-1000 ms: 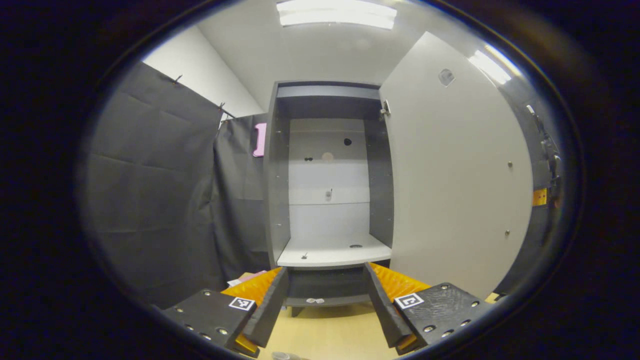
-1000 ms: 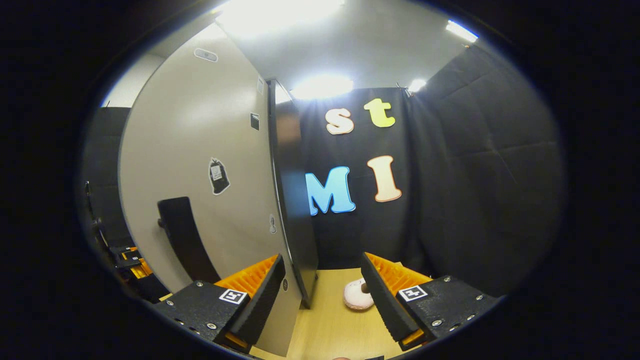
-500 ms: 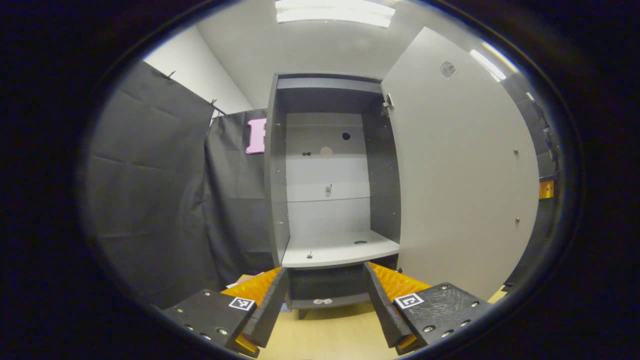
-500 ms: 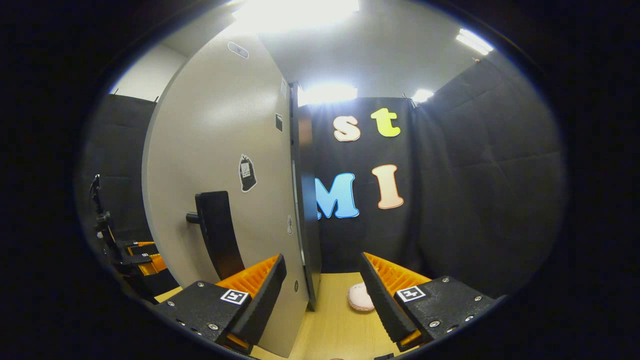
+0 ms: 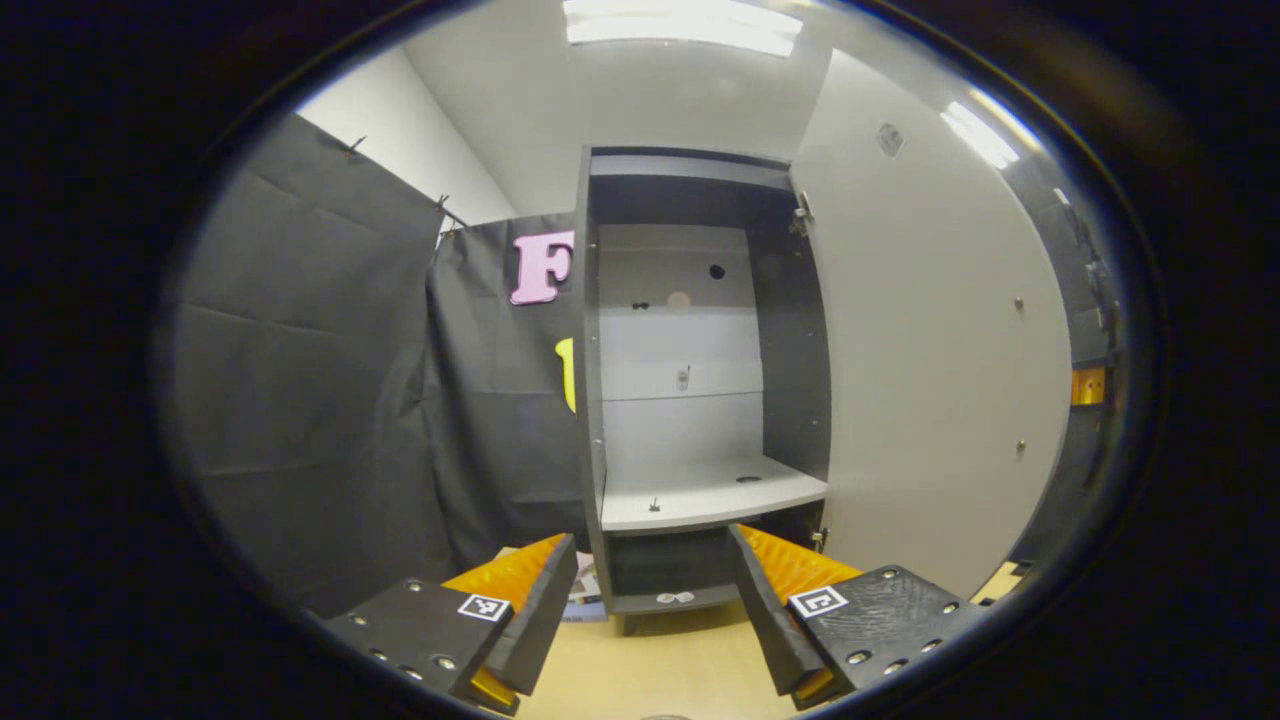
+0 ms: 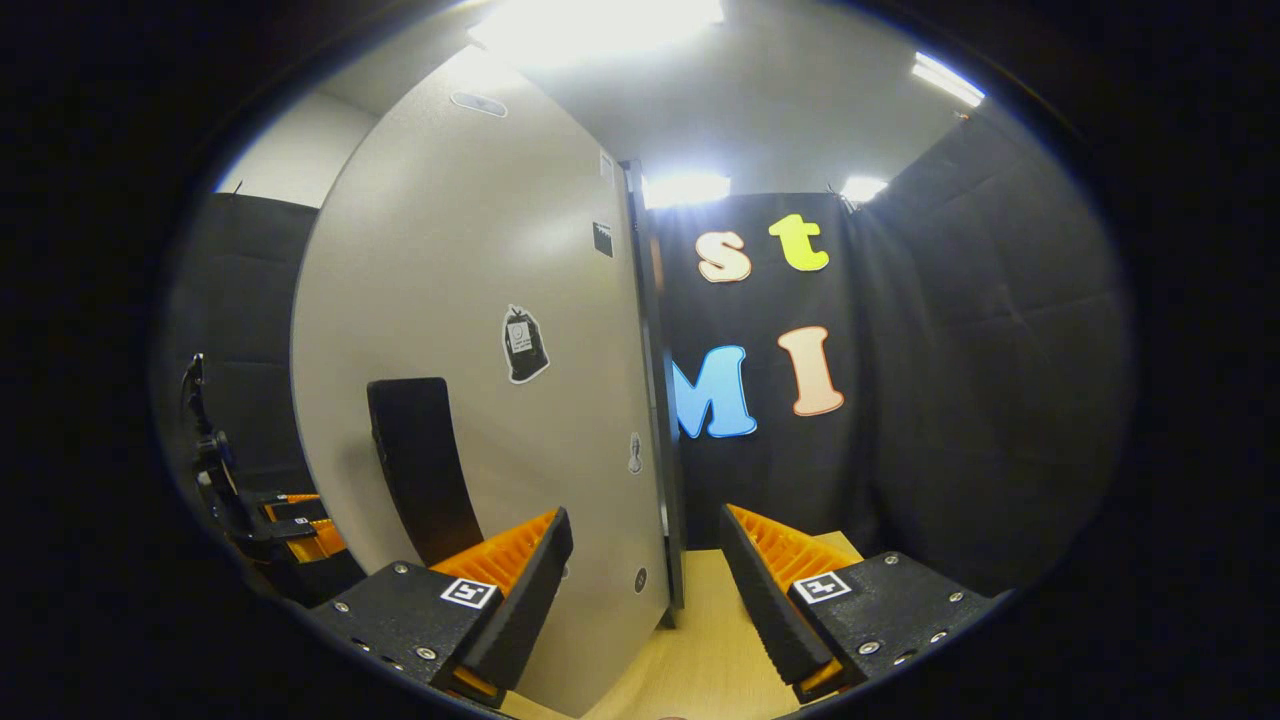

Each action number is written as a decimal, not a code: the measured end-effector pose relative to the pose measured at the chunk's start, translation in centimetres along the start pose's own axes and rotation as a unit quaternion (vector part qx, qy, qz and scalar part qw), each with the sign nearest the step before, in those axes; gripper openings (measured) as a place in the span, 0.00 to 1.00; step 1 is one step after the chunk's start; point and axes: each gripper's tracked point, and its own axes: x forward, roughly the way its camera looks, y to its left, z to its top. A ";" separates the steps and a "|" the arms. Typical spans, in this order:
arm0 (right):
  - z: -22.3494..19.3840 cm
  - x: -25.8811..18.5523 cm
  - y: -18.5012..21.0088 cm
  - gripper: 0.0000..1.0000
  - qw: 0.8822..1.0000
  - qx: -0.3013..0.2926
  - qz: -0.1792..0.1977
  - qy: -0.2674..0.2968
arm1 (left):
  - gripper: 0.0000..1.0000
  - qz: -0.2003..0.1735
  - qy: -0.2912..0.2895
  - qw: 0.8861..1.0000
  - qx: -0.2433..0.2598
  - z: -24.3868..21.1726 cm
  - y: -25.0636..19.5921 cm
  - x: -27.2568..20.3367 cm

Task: Open the cabinet door with the right hand, grasp the bottle in the cabinet with the left hand and place it on the coaster, then close the cabinet door with the right hand.

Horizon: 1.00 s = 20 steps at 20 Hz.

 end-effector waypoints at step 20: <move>-0.7 5.8 9.1 0.92 0.997 0.009 0.080 -0.001 | 0.85 0.044 0.018 0.998 0.031 -1.9 5.9 -1.2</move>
